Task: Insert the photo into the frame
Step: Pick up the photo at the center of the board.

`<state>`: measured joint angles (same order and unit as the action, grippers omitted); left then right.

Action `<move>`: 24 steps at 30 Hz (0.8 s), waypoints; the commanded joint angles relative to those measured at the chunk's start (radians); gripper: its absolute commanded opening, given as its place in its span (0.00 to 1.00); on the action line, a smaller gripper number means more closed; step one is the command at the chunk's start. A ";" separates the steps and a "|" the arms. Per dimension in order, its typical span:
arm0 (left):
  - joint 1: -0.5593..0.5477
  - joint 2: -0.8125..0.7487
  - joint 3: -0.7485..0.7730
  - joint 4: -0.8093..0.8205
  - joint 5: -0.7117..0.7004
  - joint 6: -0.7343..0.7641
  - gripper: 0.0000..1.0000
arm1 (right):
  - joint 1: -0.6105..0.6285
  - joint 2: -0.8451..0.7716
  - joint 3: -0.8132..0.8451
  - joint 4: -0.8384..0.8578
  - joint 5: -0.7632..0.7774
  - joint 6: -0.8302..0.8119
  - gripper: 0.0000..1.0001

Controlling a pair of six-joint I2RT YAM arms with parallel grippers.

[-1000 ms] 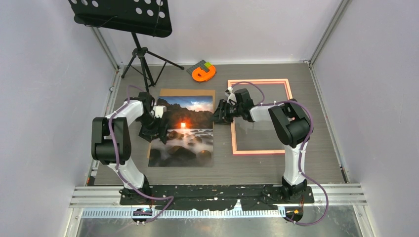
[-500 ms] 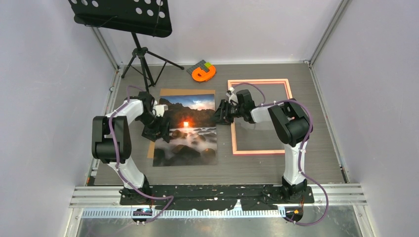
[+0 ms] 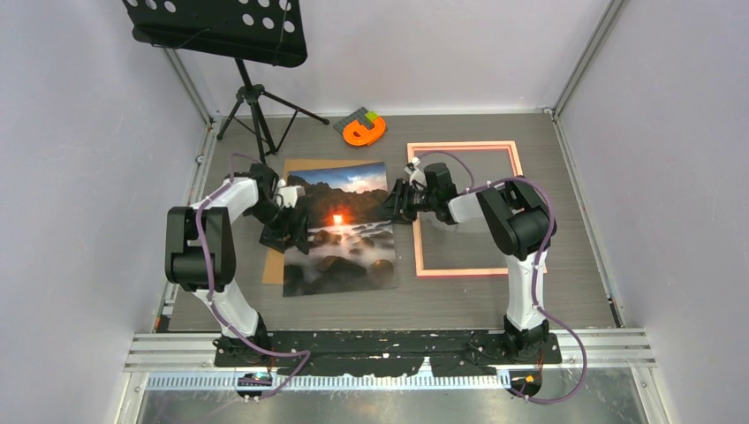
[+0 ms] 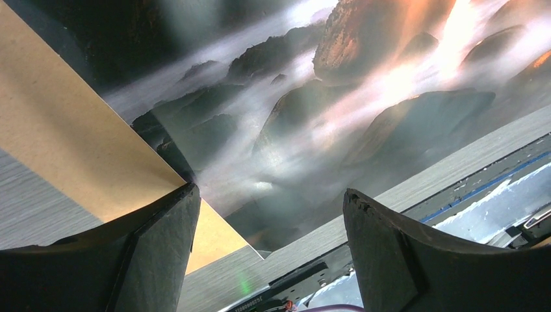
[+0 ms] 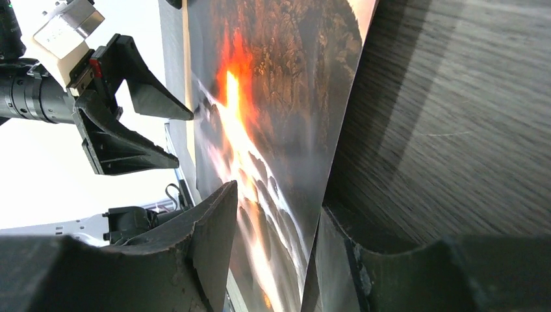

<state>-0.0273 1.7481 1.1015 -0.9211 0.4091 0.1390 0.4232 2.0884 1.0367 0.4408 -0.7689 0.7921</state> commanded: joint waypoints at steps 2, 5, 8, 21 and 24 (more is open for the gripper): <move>-0.028 0.012 0.030 0.045 0.071 0.013 0.82 | 0.018 0.053 -0.030 0.001 0.018 0.001 0.51; -0.047 0.019 0.035 0.052 0.080 0.004 0.82 | 0.019 0.055 -0.030 0.005 0.015 0.000 0.50; -0.060 0.028 0.043 0.056 0.091 -0.004 0.82 | 0.018 0.052 -0.028 0.005 0.015 0.001 0.48; -0.079 0.002 0.047 0.074 0.123 -0.015 0.83 | -0.026 0.003 -0.033 -0.011 0.019 -0.027 0.24; -0.079 -0.012 0.053 0.071 0.121 -0.015 0.83 | -0.038 -0.026 -0.028 -0.050 0.038 -0.064 0.19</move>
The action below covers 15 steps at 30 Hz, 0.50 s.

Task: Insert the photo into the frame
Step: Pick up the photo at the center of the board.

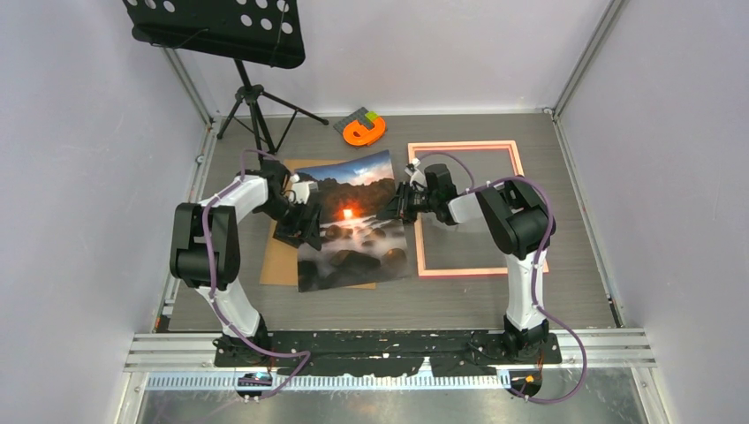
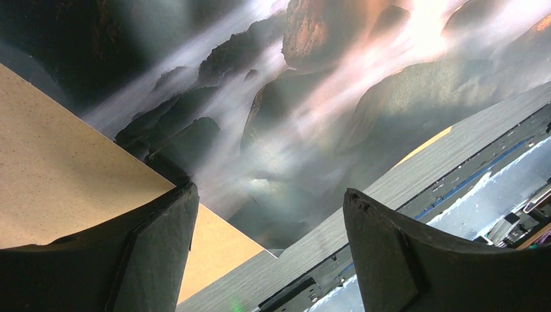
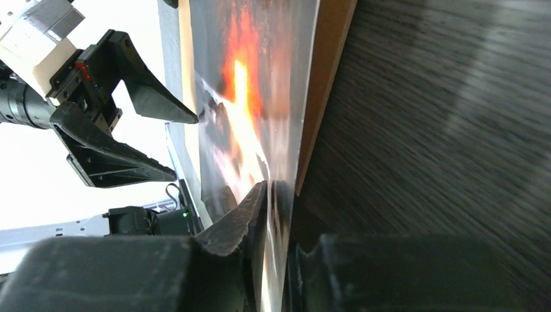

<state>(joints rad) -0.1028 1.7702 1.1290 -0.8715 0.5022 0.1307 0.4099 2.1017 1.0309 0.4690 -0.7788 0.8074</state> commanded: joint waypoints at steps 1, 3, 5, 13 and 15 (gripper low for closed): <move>-0.003 -0.038 0.029 0.020 0.026 -0.006 0.83 | -0.027 -0.054 -0.020 -0.089 0.050 -0.088 0.17; -0.003 -0.052 0.036 0.016 0.021 -0.004 0.84 | -0.035 -0.078 -0.015 -0.118 0.058 -0.111 0.13; -0.003 -0.072 0.042 0.014 0.009 0.000 0.85 | -0.043 -0.102 -0.011 -0.145 0.067 -0.135 0.08; 0.000 -0.167 0.061 0.026 -0.062 0.003 0.92 | -0.057 -0.200 0.004 -0.218 0.068 -0.202 0.06; 0.000 -0.181 0.072 0.020 -0.068 0.001 0.93 | -0.057 -0.220 0.021 -0.234 0.064 -0.213 0.06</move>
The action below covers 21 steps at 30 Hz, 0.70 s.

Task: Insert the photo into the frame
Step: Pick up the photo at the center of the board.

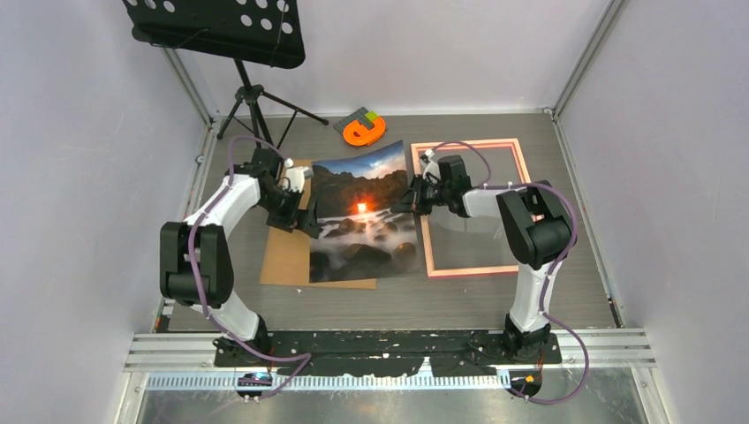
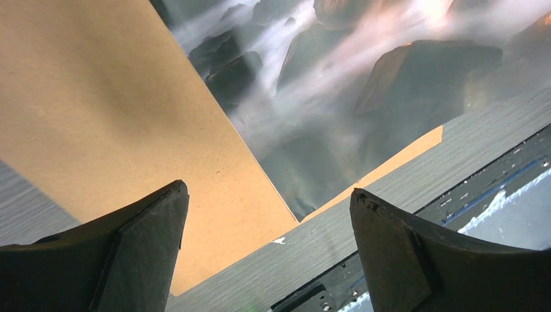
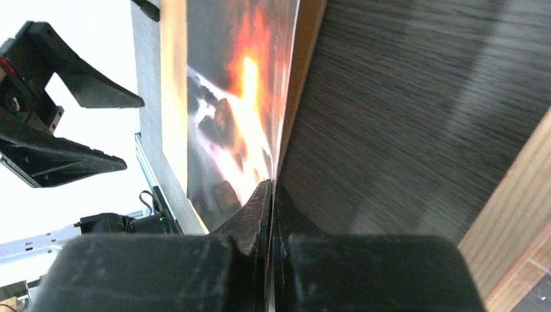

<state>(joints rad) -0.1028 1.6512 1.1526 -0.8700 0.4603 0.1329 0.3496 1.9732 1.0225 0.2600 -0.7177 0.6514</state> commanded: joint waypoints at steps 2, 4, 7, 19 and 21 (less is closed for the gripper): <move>0.000 -0.074 0.058 0.016 -0.033 -0.003 0.94 | 0.002 -0.114 0.043 -0.047 -0.002 -0.071 0.06; 0.000 -0.087 0.073 0.014 -0.041 -0.003 0.94 | -0.002 -0.139 0.059 -0.089 -0.001 -0.087 0.06; 0.000 -0.102 0.110 0.010 -0.036 -0.016 0.96 | -0.021 -0.197 0.087 -0.148 0.003 -0.121 0.06; -0.112 -0.089 0.493 -0.004 0.123 -0.364 1.00 | -0.033 -0.395 0.347 -0.594 0.235 -0.366 0.06; -0.142 -0.081 0.558 0.012 0.133 -0.404 1.00 | -0.034 -0.417 0.451 -0.677 0.303 -0.415 0.06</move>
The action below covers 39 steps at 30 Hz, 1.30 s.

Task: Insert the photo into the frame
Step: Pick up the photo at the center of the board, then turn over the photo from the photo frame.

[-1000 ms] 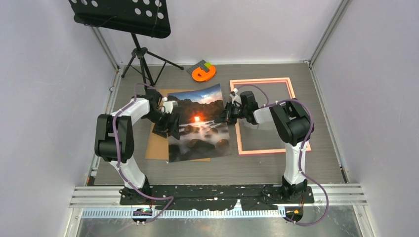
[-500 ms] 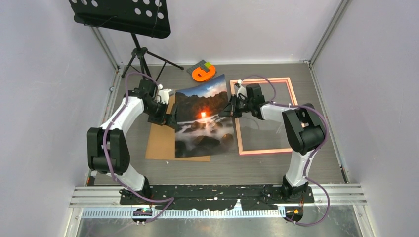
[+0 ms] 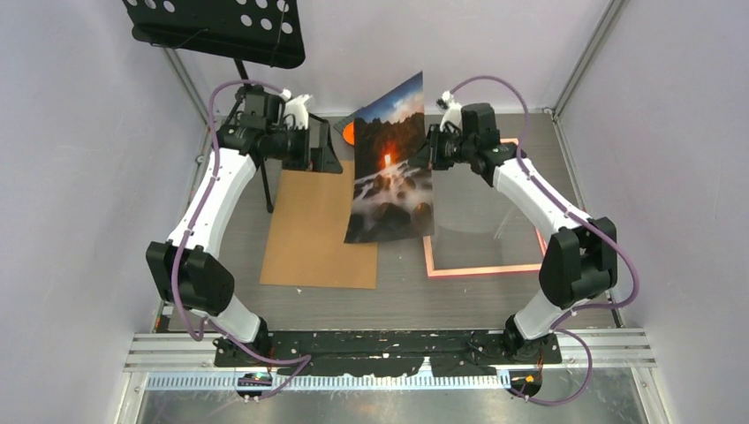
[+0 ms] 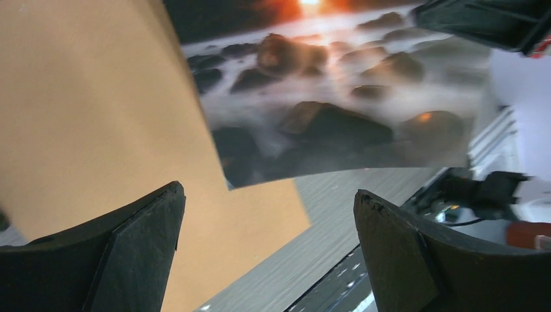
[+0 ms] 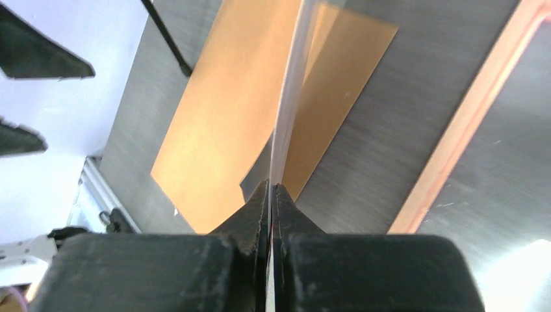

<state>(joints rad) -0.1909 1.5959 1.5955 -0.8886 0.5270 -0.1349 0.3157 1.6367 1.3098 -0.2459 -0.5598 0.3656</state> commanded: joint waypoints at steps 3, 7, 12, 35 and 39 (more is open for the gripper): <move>-0.081 -0.003 0.197 0.043 0.085 -0.186 0.99 | 0.000 -0.124 0.258 -0.296 0.253 -0.222 0.06; -0.090 0.029 0.246 0.073 0.119 -0.242 1.00 | 0.001 -0.193 0.326 -0.375 0.412 -0.312 0.06; -0.136 0.030 0.247 0.148 0.110 -0.292 1.00 | 0.002 -0.286 0.334 -0.409 0.604 -0.400 0.06; -0.205 0.113 0.245 0.258 0.116 -0.365 1.00 | 0.164 -0.362 0.122 -0.399 1.292 -0.812 0.06; -0.206 0.133 0.239 0.254 0.095 -0.353 1.00 | 0.238 -0.307 0.071 -0.388 1.349 -0.839 0.06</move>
<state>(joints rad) -0.3927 1.7092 1.8244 -0.6773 0.6312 -0.4915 0.4919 1.2839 1.4143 -0.6735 0.6880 -0.4145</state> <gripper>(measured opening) 0.994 0.064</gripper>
